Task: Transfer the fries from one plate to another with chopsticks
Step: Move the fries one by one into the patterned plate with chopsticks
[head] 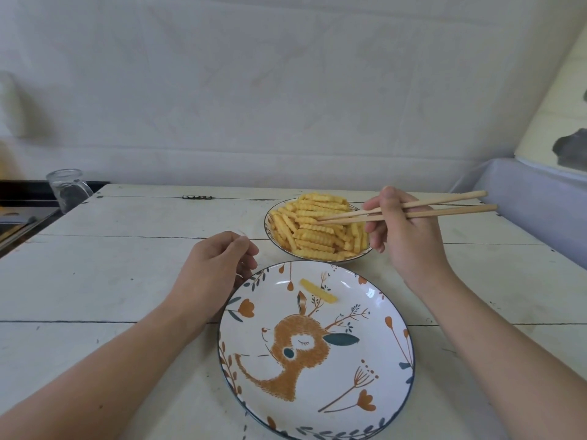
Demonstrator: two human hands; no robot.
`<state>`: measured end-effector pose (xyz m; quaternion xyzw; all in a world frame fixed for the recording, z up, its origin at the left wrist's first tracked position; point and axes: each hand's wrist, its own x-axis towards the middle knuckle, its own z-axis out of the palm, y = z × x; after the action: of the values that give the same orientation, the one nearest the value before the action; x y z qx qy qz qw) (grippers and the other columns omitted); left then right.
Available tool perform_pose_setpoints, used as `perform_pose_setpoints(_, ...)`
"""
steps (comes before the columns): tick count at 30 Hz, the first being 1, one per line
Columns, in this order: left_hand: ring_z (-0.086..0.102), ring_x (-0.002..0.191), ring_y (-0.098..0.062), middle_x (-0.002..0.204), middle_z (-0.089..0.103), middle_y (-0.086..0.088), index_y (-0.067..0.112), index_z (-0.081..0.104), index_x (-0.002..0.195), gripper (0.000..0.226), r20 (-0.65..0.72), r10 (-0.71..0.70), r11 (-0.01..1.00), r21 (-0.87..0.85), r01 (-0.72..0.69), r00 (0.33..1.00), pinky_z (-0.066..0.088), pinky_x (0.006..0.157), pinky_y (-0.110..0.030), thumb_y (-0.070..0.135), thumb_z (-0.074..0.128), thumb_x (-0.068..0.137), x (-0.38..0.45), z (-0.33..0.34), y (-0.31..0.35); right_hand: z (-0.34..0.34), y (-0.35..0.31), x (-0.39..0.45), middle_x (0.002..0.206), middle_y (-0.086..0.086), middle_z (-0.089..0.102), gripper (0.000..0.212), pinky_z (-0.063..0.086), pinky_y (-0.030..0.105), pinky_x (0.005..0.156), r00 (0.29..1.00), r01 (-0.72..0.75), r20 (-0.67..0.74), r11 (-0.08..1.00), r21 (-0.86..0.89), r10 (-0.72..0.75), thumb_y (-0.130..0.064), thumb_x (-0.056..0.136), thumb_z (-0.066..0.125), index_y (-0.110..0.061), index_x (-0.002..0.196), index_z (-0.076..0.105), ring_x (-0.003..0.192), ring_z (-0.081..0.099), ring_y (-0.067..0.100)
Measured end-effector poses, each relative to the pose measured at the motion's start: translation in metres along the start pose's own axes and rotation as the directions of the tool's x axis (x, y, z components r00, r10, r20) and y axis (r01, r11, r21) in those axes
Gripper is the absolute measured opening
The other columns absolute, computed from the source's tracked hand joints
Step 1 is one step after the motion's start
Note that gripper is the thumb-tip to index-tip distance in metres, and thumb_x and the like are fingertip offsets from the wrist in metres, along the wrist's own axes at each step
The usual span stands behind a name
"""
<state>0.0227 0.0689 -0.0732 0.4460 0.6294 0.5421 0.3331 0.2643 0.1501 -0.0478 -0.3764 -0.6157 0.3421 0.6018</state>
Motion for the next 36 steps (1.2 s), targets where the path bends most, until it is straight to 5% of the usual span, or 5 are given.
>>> perform_pose_setpoints(13, 0.062, 0.07, -0.018, 0.069, 0.069, 0.0, 0.009, 0.073, 0.086, 0.03, -0.001, -0.004, 1.0, -0.009, 0.004, 1.0, 0.053, 0.072, -0.036, 0.017, 0.05, 0.104, 0.0, -0.002, 0.001, -0.015, -0.027, 0.004, 0.049, 0.009, 0.054, 0.055, 0.027, 0.022, 0.04, 0.992, -0.098, -0.051, 0.967, 0.234, 0.113, -0.041, 0.106, 0.038, -0.007, 0.071, 0.063, 0.038, 0.042, 0.019)
perform_pose_setpoints(23, 0.062, 0.069, -0.017, 0.066, 0.068, 0.003, 0.01, 0.073, 0.085, 0.03, -0.006, -0.008, 1.0, 0.004, 0.008, 1.0, 0.054, 0.073, -0.036, 0.017, 0.05, 0.104, 0.0, -0.002, 0.0, -0.022, -0.031, -0.002, 0.046, 0.014, 0.051, 0.056, 0.027, 0.02, 0.037, 0.986, -0.139, 0.089, 0.989, -0.04, 0.142, -0.037, 0.106, 0.043, -0.002, 0.066, 0.061, 0.032, 0.037, 0.021)
perform_pose_setpoints(32, 0.062, 0.067, -0.014, 0.066, 0.068, 0.002, 0.01, 0.073, 0.085, 0.03, -0.006, -0.013, 1.0, 0.013, 0.013, 1.0, 0.054, 0.072, -0.034, 0.017, 0.051, 0.104, 0.0, -0.001, 0.001, -0.027, -0.041, -0.001, 0.041, 0.011, 0.045, 0.055, 0.019, 0.017, 0.038, 0.992, -0.117, 0.052, 0.988, 0.1, 0.113, -0.022, 0.103, 0.048, -0.014, 0.051, 0.064, 0.03, 0.031, 0.017)
perform_pose_setpoints(36, 0.062, 0.067, -0.014, 0.066, 0.069, 0.003, 0.011, 0.073, 0.085, 0.03, -0.011, -0.014, 1.0, 0.024, 0.014, 1.0, 0.054, 0.072, -0.034, 0.018, 0.051, 0.104, 0.0, 0.0, 0.001, -0.017, -0.039, -0.007, 0.044, 0.006, 0.045, 0.049, 0.022, 0.016, 0.038, 0.989, -0.099, 0.119, 0.992, 0.078, 0.09, -0.02, 0.105, 0.046, -0.007, 0.061, 0.063, 0.033, 0.037, 0.011)
